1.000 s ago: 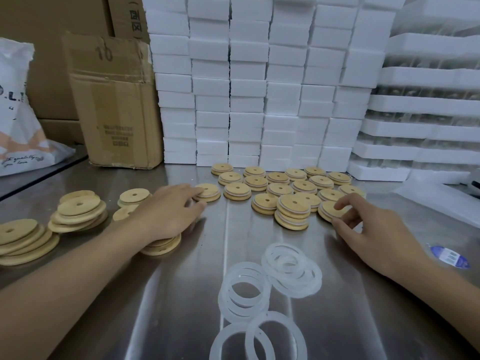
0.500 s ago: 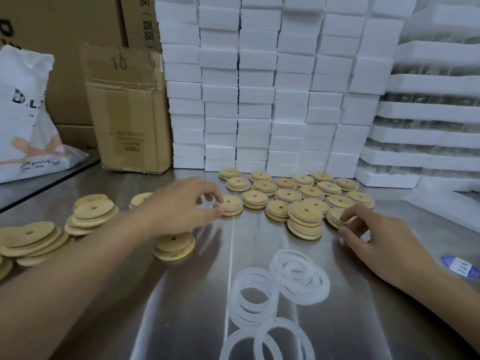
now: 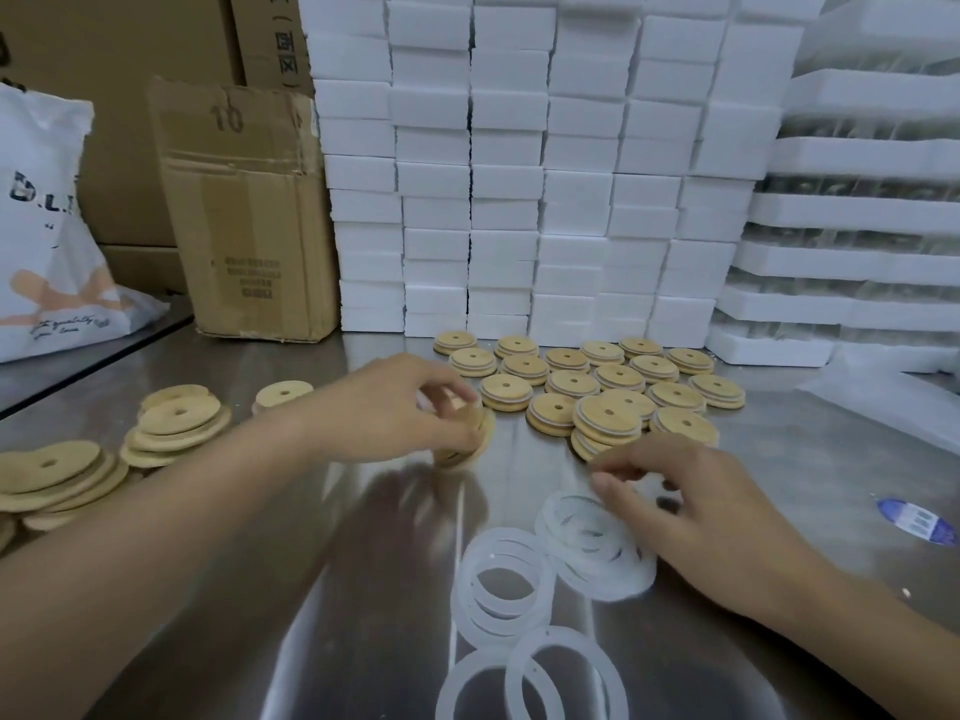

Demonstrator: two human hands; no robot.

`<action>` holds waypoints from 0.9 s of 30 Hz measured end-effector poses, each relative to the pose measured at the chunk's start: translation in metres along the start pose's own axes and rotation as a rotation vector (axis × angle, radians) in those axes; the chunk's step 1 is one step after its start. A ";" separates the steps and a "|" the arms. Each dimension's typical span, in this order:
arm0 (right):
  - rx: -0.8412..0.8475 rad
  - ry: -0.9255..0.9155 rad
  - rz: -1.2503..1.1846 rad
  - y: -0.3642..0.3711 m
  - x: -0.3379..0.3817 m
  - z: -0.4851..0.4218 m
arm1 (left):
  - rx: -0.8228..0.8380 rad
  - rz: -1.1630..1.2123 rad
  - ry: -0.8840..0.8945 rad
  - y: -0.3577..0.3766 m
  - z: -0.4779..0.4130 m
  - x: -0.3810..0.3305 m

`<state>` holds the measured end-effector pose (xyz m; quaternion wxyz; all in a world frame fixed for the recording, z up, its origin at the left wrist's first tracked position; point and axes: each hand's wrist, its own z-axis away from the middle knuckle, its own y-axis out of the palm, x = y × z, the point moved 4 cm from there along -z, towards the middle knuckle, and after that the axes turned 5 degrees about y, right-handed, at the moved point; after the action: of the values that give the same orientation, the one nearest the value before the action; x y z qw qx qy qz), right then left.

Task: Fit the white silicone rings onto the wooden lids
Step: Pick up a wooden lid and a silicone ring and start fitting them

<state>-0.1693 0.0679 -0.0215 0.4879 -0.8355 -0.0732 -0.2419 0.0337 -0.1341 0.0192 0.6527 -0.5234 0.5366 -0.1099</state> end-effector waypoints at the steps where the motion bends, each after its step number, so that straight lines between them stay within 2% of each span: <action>1: 0.052 -0.024 0.028 0.005 0.003 0.001 | -0.031 0.216 -0.005 0.007 -0.002 -0.001; 3: 0.117 -0.062 0.069 0.011 0.005 0.003 | -0.032 0.625 -0.027 0.022 -0.002 -0.008; 5: 0.118 -0.049 0.014 0.011 0.003 0.001 | -0.030 0.916 -0.056 0.038 -0.002 -0.016; 9: 0.185 0.051 -0.189 0.011 -0.003 -0.003 | -0.107 1.231 -0.101 0.062 -0.002 -0.024; 13: 0.228 0.103 -0.279 0.012 -0.006 -0.003 | -0.116 1.250 -0.072 0.075 0.001 -0.027; 18: 0.275 0.144 -0.412 0.012 -0.005 -0.004 | -0.189 1.055 -0.024 0.086 0.002 -0.030; 23: 0.313 0.190 -0.584 0.009 -0.005 -0.008 | -0.198 0.986 0.033 0.087 0.002 -0.032; 27: 0.267 0.169 -0.565 0.010 -0.005 -0.007 | -0.233 0.968 0.034 0.085 0.004 -0.031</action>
<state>-0.1726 0.0573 -0.0288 0.5113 -0.6876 -0.2925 -0.4245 -0.0111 -0.0743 -0.0312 0.5574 -0.2819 0.7372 0.2578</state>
